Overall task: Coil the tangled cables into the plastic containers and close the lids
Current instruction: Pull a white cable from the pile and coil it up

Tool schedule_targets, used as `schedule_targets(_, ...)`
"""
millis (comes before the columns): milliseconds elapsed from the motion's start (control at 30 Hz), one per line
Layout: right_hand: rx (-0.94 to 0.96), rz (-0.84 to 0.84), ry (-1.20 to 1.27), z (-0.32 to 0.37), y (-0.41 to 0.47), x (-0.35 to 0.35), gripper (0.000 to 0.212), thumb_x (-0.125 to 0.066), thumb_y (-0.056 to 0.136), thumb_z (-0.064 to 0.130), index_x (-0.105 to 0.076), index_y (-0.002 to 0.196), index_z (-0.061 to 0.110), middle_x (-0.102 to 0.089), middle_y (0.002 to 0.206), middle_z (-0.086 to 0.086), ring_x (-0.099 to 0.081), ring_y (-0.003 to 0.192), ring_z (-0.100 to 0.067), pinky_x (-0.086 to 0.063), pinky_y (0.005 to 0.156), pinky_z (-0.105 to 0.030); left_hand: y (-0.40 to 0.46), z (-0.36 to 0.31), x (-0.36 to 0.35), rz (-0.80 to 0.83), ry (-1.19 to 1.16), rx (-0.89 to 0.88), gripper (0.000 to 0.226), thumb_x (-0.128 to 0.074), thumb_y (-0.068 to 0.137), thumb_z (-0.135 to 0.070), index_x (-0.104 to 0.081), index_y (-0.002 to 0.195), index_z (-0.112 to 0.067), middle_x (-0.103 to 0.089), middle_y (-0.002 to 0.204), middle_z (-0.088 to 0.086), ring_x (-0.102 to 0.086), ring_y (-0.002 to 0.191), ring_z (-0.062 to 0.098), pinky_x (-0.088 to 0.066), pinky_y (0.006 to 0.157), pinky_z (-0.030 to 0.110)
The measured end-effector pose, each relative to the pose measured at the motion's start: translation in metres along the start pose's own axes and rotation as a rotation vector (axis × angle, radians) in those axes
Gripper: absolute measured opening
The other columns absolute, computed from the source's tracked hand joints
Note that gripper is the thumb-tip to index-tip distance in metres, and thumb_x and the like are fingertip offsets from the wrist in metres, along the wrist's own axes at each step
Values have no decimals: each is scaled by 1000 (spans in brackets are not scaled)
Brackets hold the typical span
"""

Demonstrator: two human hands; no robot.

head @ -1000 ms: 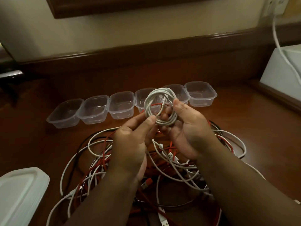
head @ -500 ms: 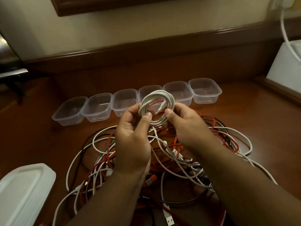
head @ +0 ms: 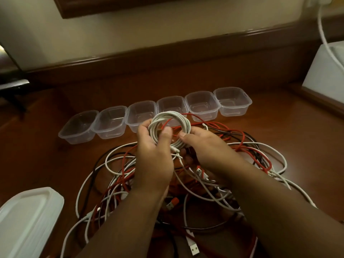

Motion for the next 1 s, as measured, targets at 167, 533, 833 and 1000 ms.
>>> schedule_targets(167,55,-5,22,6,-1,3,17,-46,103,31,-63,105,28,-62,75,2,-54,68,-13,-44,61,-29,-4,-21,-5,93,332,-222,51,-62,94,-14,-37,132,-37,-60,101,-3,-65,80,12,-60,66,38)
schedule_targets(533,73,-179,-144,10,-3,15,21,-39,105,35,-56,102,22,-63,77,-8,-58,58,-18,-50,57,-36,1,-10,-12,328,387,-144,62,-55,96,-5,-35,141,-44,-58,104,-6,-58,75,7,-51,66,18)
schedule_targets(833,132,-195,-369,46,-13,18,15,-46,103,31,-58,98,24,-60,81,-2,-54,69,-14,-47,61,-32,15,-22,-1,272,404,-71,53,-43,105,-21,-30,146,-51,-66,104,-23,-58,82,8,-46,60,11)
schedule_targets(1000,47,-105,-287,64,-5,28,21,-62,95,31,-69,90,12,-67,73,-3,-59,65,-14,-47,63,-30,34,-45,6,393,514,-85,49,-43,105,-26,-29,143,-53,-64,121,-15,-66,95,18,-57,87,30)
Point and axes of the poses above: each hand's wrist, its own y-axis towards the middle knuckle, its own x-axis out of the back of the hand, z = x × y, the point moved 8 cm from there along y, towards the middle knuckle
